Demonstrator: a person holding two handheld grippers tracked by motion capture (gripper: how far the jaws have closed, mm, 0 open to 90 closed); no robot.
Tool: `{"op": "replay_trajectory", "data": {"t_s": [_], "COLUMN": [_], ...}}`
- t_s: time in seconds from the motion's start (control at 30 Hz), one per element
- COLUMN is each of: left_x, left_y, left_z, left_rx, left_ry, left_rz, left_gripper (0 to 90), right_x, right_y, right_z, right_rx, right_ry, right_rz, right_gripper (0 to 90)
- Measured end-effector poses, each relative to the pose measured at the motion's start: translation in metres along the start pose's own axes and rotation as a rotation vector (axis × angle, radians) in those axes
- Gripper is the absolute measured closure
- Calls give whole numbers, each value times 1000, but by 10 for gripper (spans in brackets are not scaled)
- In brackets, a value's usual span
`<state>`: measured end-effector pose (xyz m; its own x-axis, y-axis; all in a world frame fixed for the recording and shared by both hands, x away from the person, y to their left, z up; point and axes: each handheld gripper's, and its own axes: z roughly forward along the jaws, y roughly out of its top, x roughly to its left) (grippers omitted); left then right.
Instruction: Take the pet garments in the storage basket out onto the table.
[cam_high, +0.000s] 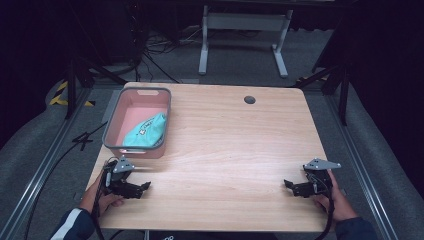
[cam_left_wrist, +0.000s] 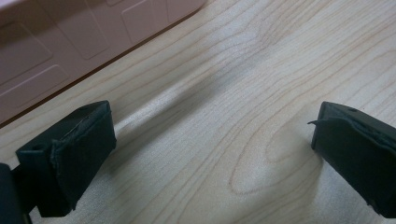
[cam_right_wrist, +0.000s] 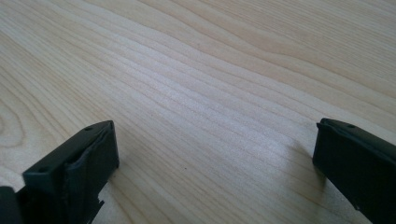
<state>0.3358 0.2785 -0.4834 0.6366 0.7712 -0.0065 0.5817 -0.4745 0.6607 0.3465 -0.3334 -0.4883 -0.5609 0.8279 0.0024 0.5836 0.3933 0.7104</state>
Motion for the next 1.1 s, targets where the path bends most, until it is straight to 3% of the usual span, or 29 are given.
{"op": "replay_trajectory", "data": {"t_s": [0.37,0.43,0.53,0.73,0.97,1.1], "left_x": [0,1,5,3,0,1], "left_y": [-4,-5,-5,-3,6,11], "left_z": [-4,-6,-11,-18,-32,-41], "left_rx": [1,-10,15,41,32,17], "left_ry": [-19,-19,-69,-68,-96,-88], "left_rz": [15,40,72,110,138,156], "left_gripper": [23,38,105,194,215,213], "right_x": [1,1,0,0,1,1], "right_y": [0,0,0,0,0,0], "right_z": [0,0,0,0,0,0], "right_rx": [1,0,1,1,1,1], "right_ry": [-4,-3,-2,-2,-3,-3], "right_rz": [4,5,4,4,4,4], "right_gripper": [6,6,6,6,6,6]}}
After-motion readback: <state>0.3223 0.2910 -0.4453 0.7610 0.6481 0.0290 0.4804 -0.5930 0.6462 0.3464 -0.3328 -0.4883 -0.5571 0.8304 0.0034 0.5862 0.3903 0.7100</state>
